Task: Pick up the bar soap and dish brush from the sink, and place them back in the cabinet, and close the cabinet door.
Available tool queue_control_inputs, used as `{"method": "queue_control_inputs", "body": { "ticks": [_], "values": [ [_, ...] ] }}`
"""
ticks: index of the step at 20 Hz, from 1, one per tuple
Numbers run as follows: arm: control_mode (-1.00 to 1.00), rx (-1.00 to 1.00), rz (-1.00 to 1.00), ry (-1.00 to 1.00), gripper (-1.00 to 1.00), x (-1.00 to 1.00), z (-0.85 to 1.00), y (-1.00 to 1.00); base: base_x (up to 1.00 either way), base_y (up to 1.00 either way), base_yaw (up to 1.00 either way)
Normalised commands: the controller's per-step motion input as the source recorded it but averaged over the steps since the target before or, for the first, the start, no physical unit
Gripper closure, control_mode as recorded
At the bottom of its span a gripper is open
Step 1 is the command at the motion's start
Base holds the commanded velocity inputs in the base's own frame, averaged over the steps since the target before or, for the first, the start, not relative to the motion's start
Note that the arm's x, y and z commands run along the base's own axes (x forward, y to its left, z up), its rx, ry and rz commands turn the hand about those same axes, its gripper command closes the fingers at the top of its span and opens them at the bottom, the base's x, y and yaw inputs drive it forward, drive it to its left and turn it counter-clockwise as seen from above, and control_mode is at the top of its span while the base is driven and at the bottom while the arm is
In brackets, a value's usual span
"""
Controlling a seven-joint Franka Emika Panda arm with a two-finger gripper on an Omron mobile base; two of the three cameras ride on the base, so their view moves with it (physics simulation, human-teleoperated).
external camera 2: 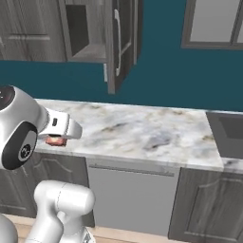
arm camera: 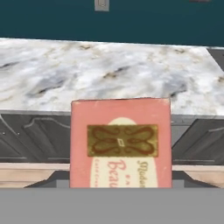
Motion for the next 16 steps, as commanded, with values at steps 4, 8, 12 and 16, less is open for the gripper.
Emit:
{"method": "queue_control_inputs", "body": {
  "ticks": [4, 8, 12, 16],
  "values": [
    [1.0, 0.0, 0.0, 0.0, 1.0, 0.0, 0.0, 0.0, 0.37, 0.14, 0.0],
    [1.0, 0.0, 0.0, 0.0, 1.0, 0.0, 0.0, 0.0, 0.42, 0.27, 0.0],
    [1.0, 0.0, 0.0, 0.0, 1.0, 0.0, 0.0, 0.0, 0.06, 0.41, 0.0],
    [1.0, 0.0, 0.0, 0.0, 1.0, 0.0, 0.0, 0.0, 0.13, 0.41, 0.0]
  ]
}}
